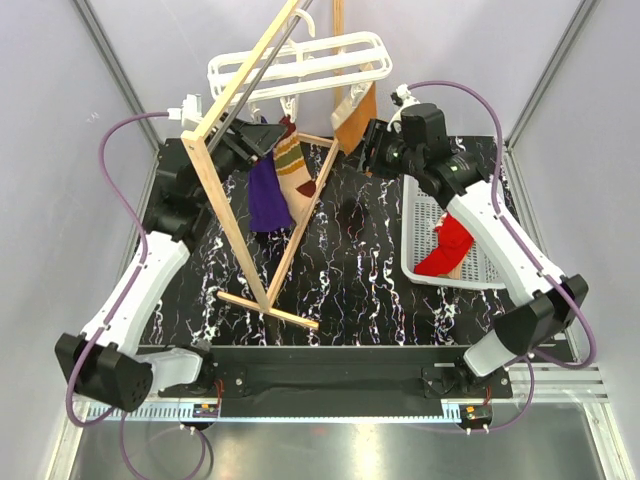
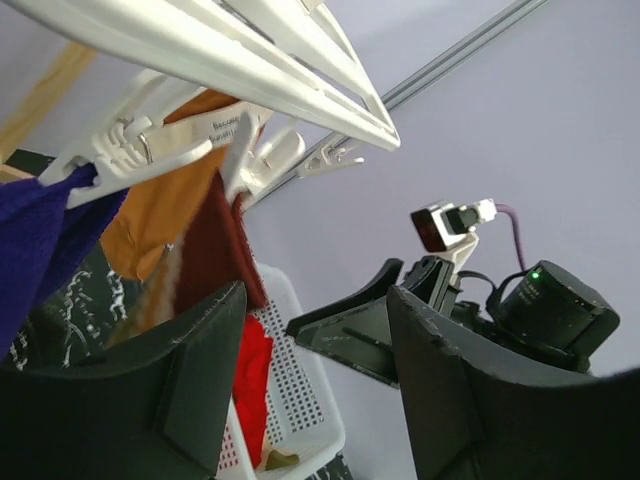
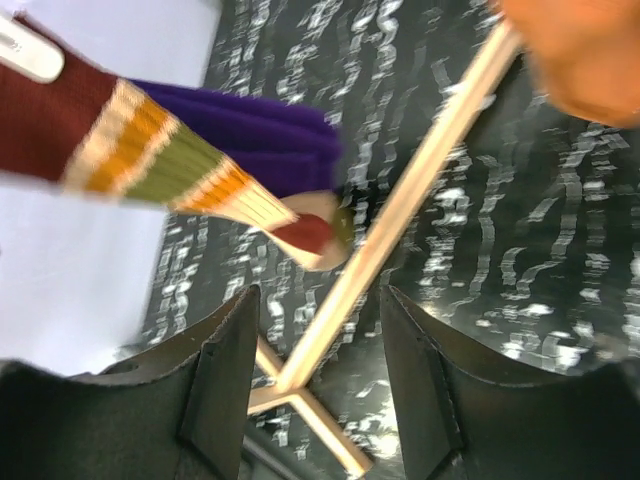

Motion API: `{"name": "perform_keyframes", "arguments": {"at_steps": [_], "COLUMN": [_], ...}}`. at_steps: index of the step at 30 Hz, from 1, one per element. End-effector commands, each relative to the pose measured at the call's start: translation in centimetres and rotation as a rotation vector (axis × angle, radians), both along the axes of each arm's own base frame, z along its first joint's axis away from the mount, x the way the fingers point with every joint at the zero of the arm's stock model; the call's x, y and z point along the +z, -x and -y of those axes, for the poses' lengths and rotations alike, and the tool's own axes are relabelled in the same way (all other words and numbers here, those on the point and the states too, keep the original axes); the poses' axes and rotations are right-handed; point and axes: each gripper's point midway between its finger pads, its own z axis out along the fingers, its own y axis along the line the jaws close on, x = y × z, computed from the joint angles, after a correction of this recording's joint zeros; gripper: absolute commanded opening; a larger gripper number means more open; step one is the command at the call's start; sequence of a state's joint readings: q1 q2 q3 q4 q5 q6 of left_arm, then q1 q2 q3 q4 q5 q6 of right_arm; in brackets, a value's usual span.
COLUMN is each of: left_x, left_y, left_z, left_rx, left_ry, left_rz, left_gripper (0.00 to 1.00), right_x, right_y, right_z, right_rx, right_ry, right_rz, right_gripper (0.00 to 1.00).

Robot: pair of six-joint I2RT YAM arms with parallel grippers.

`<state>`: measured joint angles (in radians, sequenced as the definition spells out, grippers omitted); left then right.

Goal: Clip the socks to the hanger
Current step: Clamp the sock onto the hanger, then open the clamp at the hanger.

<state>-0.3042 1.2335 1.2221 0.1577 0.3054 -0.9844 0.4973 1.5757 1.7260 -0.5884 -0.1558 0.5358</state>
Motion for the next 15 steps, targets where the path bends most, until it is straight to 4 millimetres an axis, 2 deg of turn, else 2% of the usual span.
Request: {"name": "perform_keyframes", "arguments": {"at_steps": [1,4,7,9,10,15], "left_x": [0.2,0.5,0.3,0.9,1.1,2.3], "left_y": [0.7,1.1,1.1,1.6,2.1,3.3], "left_z": [-0.9,-1.0,-1.4,-0.9,-0.2,2.8], "left_rx": [0.036,0.035,0.058,0.018,-0.023,-0.11], "left_ry": [-0.059,-0.062,-0.079,-0.073,-0.058,-0.058], "left_rz": [-0.002,-0.019,-0.044,-0.032,-0.032,0.028], "left_gripper": [0.62,0.63,0.61,0.52,0.49,0.47], "right_x": [1.6,2.8,4.1,5.5,7.1,9.5], "right_y": [-0.1,-0.7,-1.4,-2.7,-3.2,-5.4], "right_z": [4.0,6.2,7.5,8.7,8.3,8.4], "right_rx": [-0.101,-0.145,-0.158,-0.178,-0.155,-0.124], "right_ry": [0.115,0.135,0.123,0.098,0.062,0.087], "right_rz": [0.095,0.131,0.171,0.23,0.296,0.472], "right_gripper": [0.58,0.58,0.59,0.66,0.71,0.8]}}
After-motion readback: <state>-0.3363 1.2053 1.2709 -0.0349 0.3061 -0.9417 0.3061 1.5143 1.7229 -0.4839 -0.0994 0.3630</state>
